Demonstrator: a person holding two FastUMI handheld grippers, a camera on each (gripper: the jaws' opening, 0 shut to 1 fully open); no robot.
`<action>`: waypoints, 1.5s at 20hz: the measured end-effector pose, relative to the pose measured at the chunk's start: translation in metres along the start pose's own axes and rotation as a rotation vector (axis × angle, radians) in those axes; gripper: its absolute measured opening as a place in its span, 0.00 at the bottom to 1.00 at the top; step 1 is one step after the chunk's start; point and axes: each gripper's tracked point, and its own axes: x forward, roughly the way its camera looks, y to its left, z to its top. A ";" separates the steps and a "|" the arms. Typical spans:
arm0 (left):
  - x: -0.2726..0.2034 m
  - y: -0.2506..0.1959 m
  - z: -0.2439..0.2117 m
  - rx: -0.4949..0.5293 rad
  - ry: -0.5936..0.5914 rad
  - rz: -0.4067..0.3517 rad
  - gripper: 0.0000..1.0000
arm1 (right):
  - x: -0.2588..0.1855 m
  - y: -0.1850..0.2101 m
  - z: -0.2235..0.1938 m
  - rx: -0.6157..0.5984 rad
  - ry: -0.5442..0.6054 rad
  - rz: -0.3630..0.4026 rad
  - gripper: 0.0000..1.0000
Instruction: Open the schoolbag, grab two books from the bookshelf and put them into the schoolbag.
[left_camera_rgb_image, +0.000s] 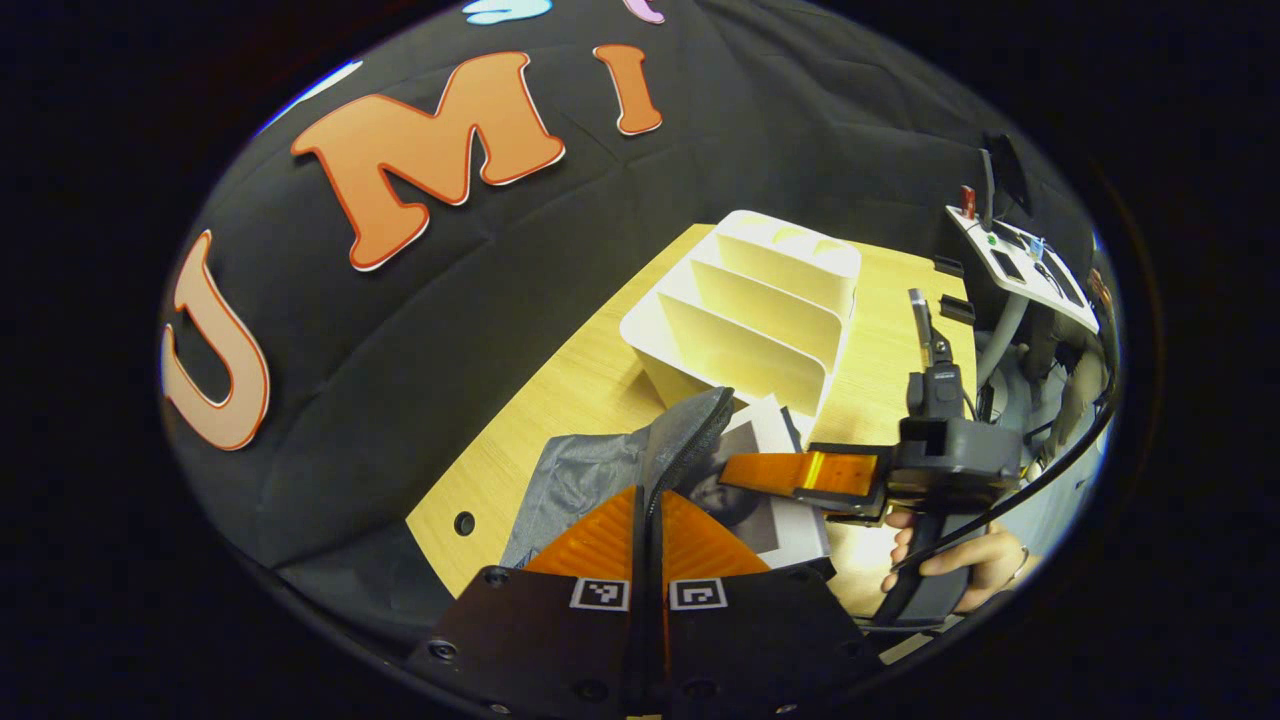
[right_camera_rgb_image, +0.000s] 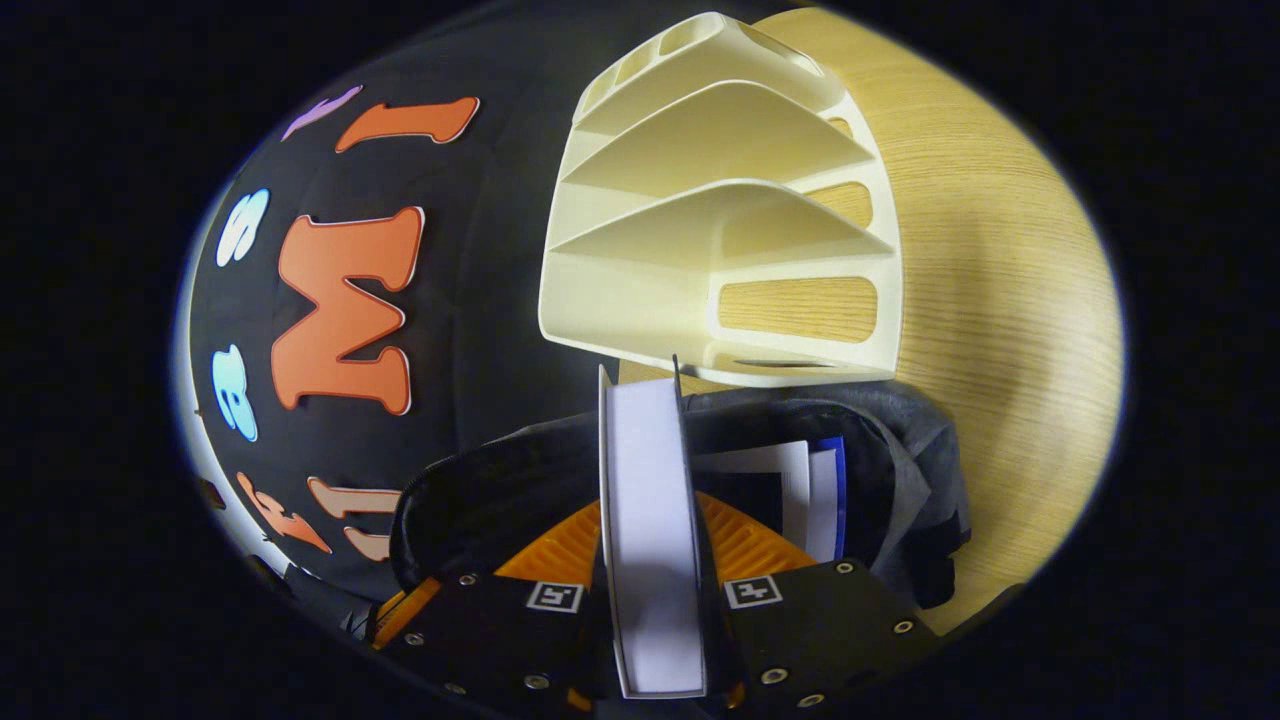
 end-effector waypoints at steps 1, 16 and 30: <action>0.000 -0.002 0.002 0.002 -0.004 -0.004 0.01 | 0.003 0.002 -0.004 0.001 -0.007 -0.004 0.37; -0.005 -0.006 -0.012 -0.043 -0.015 -0.051 0.01 | 0.028 -0.037 -0.063 -0.063 0.089 -0.251 0.59; -0.015 -0.028 -0.057 -0.194 -0.019 -0.085 0.01 | -0.069 -0.030 -0.003 -0.228 0.135 -0.398 0.99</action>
